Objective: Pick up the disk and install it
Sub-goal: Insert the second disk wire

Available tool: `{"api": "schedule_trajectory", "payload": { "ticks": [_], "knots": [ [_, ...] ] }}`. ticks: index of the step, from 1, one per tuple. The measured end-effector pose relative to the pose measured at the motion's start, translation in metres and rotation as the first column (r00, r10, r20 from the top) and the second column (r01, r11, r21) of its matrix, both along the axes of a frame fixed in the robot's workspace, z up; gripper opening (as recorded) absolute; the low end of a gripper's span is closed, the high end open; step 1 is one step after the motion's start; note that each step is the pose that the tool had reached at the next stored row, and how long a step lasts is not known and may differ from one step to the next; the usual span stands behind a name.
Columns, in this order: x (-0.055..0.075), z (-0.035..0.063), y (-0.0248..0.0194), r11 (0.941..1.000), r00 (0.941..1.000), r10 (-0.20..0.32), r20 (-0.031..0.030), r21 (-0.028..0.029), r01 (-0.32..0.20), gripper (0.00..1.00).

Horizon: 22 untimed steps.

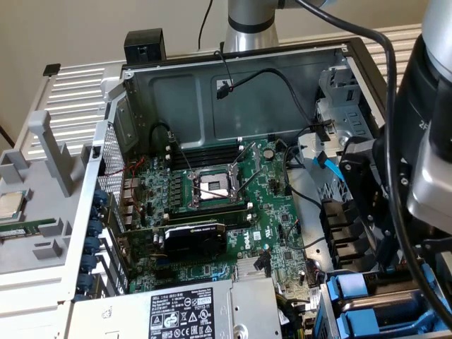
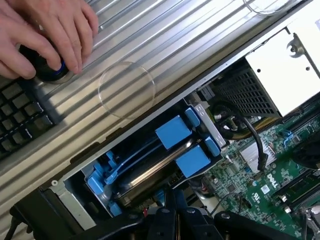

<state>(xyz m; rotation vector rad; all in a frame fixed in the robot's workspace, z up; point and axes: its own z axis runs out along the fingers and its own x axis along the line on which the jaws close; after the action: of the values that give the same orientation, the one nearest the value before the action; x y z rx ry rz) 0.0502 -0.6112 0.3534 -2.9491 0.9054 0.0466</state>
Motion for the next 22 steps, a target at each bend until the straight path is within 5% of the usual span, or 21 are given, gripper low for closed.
{"api": "schedule_trajectory", "payload": {
  "ticks": [6,9,14,18,22],
  "knots": [
    [0.0001,0.0003,-0.0001,0.9967,0.9967,0.081,0.0071,-0.0005,-0.081,0.11],
    [0.0003,0.0003,-0.0001,0.9957,0.9956,0.093,0.0141,-0.0009,-0.093,0.11],
    [0.0031,0.0008,-0.0001,0.9949,0.9947,0.101,0.0173,-0.0014,-0.101,0.11],
    [0.0047,0.0007,-0.0002,0.9935,0.9934,0.114,0.0142,-0.0044,-0.114,0.11],
    [0.0049,0.0016,-0.0001,0.9918,0.9919,0.127,0.0013,-0.0132,-0.127,0.11]
  ]
}}
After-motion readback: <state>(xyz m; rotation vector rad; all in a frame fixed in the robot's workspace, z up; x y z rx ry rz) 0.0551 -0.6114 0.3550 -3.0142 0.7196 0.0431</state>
